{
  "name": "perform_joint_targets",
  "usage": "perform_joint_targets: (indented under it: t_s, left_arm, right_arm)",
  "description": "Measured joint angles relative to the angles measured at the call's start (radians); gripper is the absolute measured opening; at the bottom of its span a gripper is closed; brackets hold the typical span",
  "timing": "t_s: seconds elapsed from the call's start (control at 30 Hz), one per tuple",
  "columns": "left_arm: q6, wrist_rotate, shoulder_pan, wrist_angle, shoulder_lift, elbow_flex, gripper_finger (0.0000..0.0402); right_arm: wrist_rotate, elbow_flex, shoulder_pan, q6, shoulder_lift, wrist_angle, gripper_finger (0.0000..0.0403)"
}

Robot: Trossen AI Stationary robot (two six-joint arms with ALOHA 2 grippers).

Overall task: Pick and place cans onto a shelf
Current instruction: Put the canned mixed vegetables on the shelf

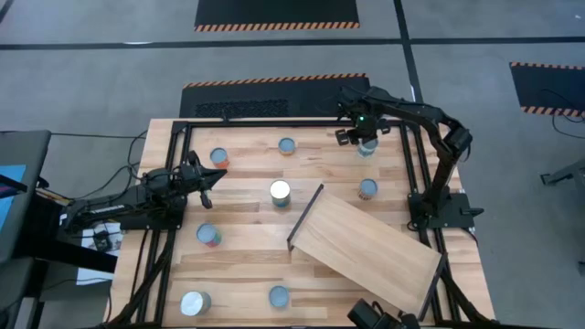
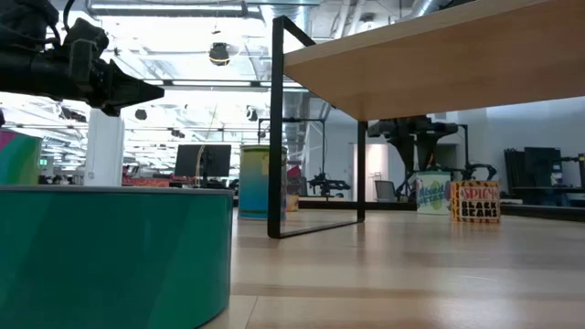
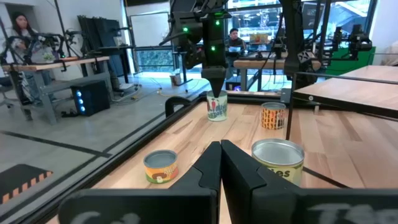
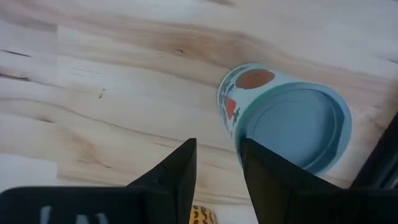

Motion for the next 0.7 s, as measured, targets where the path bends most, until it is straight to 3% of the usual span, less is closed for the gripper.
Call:
perform_joint_targets:
  t_s: [0.33,0.7]
  left_arm:
    - [0.0,-0.001,0.0,0.0,0.0,0.0,0.0]
    - [0.0,-0.001,0.0,0.0,0.0,0.0,0.0]
  right_arm:
    - [-0.001,-0.002,0.0,-0.013,-0.004,0.004,0.0127]
    - [-0.002,-0.002,0.003,-0.013,-0.007,-0.02,0.019]
